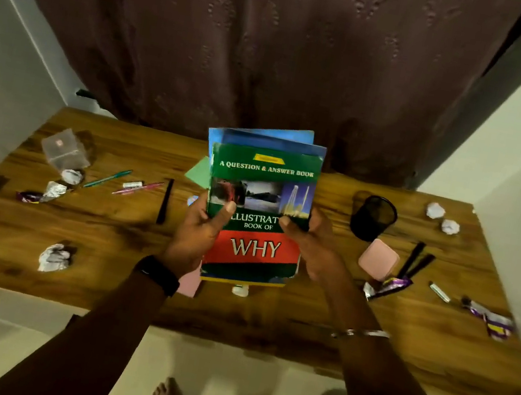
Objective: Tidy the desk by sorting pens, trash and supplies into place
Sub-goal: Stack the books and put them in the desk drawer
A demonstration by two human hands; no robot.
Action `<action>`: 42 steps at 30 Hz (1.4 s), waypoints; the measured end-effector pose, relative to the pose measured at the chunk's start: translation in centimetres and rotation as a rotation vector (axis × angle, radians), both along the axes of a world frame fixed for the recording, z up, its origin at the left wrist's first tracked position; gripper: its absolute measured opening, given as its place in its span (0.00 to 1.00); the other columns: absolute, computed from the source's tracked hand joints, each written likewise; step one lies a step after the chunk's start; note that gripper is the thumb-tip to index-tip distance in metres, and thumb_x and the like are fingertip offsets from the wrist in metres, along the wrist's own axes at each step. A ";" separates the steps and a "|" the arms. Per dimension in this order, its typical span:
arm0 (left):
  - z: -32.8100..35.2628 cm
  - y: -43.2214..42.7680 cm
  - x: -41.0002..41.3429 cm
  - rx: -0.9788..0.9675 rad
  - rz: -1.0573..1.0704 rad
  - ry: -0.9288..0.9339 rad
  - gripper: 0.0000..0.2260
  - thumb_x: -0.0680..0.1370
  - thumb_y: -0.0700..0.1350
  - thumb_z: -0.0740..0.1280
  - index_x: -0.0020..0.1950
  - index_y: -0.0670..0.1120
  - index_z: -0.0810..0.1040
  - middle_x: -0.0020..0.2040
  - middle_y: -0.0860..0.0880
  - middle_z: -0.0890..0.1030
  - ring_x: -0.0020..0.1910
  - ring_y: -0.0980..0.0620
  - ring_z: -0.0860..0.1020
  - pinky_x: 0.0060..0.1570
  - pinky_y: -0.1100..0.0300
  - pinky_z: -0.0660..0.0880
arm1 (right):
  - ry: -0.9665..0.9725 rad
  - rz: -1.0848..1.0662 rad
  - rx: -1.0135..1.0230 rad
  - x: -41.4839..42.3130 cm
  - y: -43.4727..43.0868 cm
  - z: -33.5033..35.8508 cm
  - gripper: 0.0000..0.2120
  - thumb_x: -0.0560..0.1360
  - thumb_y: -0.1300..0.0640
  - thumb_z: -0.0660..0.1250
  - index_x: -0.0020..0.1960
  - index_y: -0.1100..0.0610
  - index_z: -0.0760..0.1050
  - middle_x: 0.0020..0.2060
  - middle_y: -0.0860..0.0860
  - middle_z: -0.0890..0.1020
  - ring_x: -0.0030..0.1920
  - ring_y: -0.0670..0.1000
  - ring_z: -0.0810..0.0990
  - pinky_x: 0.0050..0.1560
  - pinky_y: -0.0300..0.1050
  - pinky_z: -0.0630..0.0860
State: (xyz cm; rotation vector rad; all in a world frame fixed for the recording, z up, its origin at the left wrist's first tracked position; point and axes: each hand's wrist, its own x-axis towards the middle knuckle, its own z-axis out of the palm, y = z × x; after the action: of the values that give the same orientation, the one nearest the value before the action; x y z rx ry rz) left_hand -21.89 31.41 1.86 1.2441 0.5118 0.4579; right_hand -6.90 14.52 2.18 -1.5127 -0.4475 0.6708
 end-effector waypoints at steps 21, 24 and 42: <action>-4.0 -12.1 5.1 0.258 -0.206 0.066 0.24 0.81 0.49 0.72 0.75 0.48 0.70 0.68 0.41 0.80 0.69 0.37 0.78 0.65 0.29 0.75 | 0.005 -0.176 -0.032 1.2 -14.4 -5.5 0.28 0.76 0.62 0.72 0.72 0.52 0.68 0.61 0.56 0.82 0.62 0.58 0.81 0.61 0.66 0.78; -4.6 -12.3 5.1 0.255 -0.199 0.111 0.27 0.78 0.45 0.75 0.74 0.47 0.69 0.67 0.42 0.81 0.67 0.40 0.80 0.63 0.31 0.77 | -0.008 -0.168 -0.031 1.2 -14.5 -5.6 0.27 0.76 0.61 0.73 0.71 0.53 0.69 0.61 0.56 0.82 0.62 0.58 0.81 0.61 0.66 0.78; 2.3 -14.0 -0.3 -0.075 -0.327 -0.014 0.19 0.86 0.38 0.62 0.77 0.43 0.69 0.70 0.36 0.78 0.67 0.31 0.78 0.64 0.29 0.74 | -0.035 -0.199 0.088 -5.0 -18.2 1.5 0.28 0.76 0.65 0.71 0.73 0.57 0.67 0.60 0.60 0.82 0.59 0.66 0.81 0.58 0.65 0.80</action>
State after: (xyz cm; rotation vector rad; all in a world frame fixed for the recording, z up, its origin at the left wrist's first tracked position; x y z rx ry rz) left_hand -22.16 17.42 4.15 1.2236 0.3031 0.1694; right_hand -11.95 -3.72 3.66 -1.4646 -0.3437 0.4638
